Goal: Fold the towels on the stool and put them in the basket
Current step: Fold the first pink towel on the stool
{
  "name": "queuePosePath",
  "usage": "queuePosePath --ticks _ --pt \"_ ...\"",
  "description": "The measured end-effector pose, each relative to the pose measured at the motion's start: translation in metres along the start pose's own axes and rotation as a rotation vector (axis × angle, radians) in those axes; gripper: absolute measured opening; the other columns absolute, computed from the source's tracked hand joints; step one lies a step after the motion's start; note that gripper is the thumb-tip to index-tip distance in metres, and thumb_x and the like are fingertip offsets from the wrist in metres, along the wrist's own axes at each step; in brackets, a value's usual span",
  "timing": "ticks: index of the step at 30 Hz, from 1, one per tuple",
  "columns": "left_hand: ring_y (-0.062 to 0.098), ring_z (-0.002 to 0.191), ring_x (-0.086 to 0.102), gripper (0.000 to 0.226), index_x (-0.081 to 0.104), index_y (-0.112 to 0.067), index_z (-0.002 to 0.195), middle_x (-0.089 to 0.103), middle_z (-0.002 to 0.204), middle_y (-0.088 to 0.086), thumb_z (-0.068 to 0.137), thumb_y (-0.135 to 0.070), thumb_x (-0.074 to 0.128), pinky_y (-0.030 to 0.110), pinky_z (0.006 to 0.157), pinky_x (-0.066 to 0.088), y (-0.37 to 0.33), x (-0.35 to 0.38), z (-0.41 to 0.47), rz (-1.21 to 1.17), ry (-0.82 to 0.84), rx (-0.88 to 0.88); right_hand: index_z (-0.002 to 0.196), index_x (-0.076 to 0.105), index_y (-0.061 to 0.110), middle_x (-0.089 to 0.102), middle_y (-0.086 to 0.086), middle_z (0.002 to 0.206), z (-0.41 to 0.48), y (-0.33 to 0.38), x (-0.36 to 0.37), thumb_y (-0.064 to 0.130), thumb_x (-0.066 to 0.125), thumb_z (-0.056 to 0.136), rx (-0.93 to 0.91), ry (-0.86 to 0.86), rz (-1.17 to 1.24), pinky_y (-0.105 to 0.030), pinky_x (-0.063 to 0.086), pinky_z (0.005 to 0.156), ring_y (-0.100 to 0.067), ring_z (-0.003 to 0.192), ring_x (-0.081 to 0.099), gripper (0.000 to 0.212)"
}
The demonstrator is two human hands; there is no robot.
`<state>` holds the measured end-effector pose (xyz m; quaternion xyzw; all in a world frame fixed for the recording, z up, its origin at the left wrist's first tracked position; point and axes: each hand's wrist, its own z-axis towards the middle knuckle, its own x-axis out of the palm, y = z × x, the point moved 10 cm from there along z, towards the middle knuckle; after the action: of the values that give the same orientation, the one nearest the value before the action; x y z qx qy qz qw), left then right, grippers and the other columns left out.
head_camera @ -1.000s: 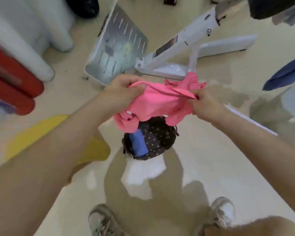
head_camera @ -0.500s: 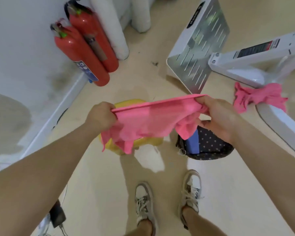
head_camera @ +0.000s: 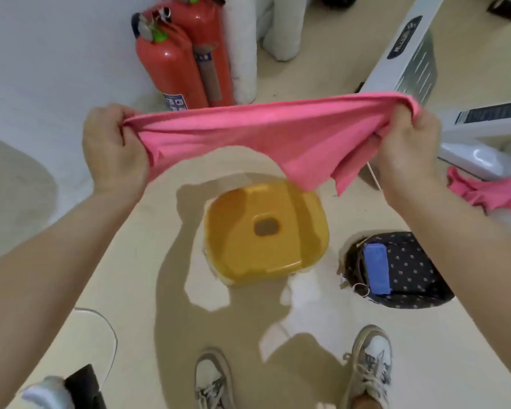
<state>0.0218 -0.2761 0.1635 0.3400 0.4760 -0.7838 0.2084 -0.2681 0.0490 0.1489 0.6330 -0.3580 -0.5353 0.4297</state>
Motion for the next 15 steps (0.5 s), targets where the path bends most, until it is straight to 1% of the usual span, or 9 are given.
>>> queuePosePath --ticks 2,4,5,7,9,10,12,14,15 --pt "0.033 0.091 0.058 0.038 0.066 -0.010 0.091 0.063 0.089 0.008 0.074 -0.008 0.032 0.039 0.081 0.044 0.013 0.007 -0.028 -0.087 0.044 0.071 0.086 0.059 0.023 0.061 0.000 0.087 -0.012 -0.006 -0.007 0.023 0.034 0.092 -0.054 -0.073 -0.007 -0.025 0.045 0.071 -0.013 0.081 0.056 0.026" --pt "0.033 0.084 0.057 0.035 0.067 -0.006 0.085 0.064 0.083 0.007 0.070 0.001 0.036 0.037 0.078 0.044 0.025 0.025 -0.066 -0.118 0.124 0.167 0.078 0.056 0.028 0.060 0.004 0.086 -0.024 -0.033 -0.011 0.020 0.034 0.095 -0.045 -0.086 -0.061 -0.019 0.044 0.068 -0.009 0.080 0.056 0.029" --pt "0.031 0.082 0.055 0.033 0.067 -0.003 0.081 0.065 0.081 0.011 0.068 0.005 0.038 0.035 0.076 0.042 0.030 0.035 -0.089 -0.100 0.159 0.219 0.077 0.058 0.026 0.061 0.005 0.082 -0.030 -0.056 -0.011 0.018 0.035 0.094 -0.016 -0.059 -0.092 -0.019 0.045 0.067 -0.009 0.076 0.056 0.031" --pt "0.027 0.076 0.054 0.030 0.067 0.000 0.075 0.065 0.076 0.013 0.069 0.007 0.038 0.033 0.073 0.042 0.041 0.058 -0.136 -0.102 0.244 0.312 0.074 0.065 0.016 0.060 0.003 0.071 -0.039 -0.115 -0.012 0.020 0.039 0.091 0.056 0.038 -0.171 -0.031 0.046 0.066 -0.017 0.066 0.053 0.031" --pt "0.023 0.075 0.054 0.033 0.070 -0.003 0.074 0.067 0.074 0.010 0.071 0.000 0.037 0.028 0.074 0.043 0.055 0.089 -0.184 -0.091 0.427 0.387 0.068 0.062 0.019 0.054 0.003 0.065 -0.049 -0.176 -0.016 0.025 0.043 0.094 0.128 0.185 -0.332 -0.031 0.036 0.057 -0.020 0.059 0.040 0.033" --pt "0.023 0.076 0.056 0.036 0.071 -0.006 0.073 0.068 0.074 0.007 0.071 -0.006 0.035 0.028 0.075 0.044 0.064 0.104 -0.206 -0.056 0.541 0.391 0.077 0.067 0.021 0.061 0.003 0.073 -0.055 -0.205 -0.015 0.023 0.043 0.095 0.161 0.285 -0.443 -0.027 0.033 0.054 -0.018 0.057 0.039 0.029" --pt "0.025 0.073 0.061 0.039 0.071 -0.014 0.069 0.068 0.072 0.001 0.068 -0.015 0.032 0.031 0.071 0.049 0.085 0.120 -0.238 -0.006 0.709 0.347 0.112 0.069 0.011 0.070 -0.010 0.100 -0.067 -0.246 -0.010 0.013 0.043 0.095 0.182 0.452 -0.675 -0.022 0.032 0.052 -0.015 0.056 0.043 0.031" --pt "0.020 0.072 0.060 0.038 0.070 -0.017 0.065 0.066 0.072 -0.005 0.065 -0.017 0.032 0.026 0.067 0.050 0.095 0.127 -0.258 0.033 0.779 0.314 0.119 0.067 0.008 0.069 -0.015 0.109 -0.072 -0.269 -0.010 0.006 0.044 0.094 0.229 0.511 -0.739 -0.025 0.036 0.054 -0.018 0.063 0.049 0.034" --pt "0.015 0.072 0.060 0.036 0.069 -0.018 0.065 0.065 0.072 -0.009 0.064 -0.015 0.034 0.022 0.067 0.048 0.097 0.128 -0.263 0.045 0.791 0.288 0.118 0.067 0.008 0.069 -0.015 0.107 -0.075 -0.275 -0.010 0.003 0.045 0.093 0.259 0.526 -0.733 -0.024 0.037 0.056 -0.017 0.065 0.050 0.034"
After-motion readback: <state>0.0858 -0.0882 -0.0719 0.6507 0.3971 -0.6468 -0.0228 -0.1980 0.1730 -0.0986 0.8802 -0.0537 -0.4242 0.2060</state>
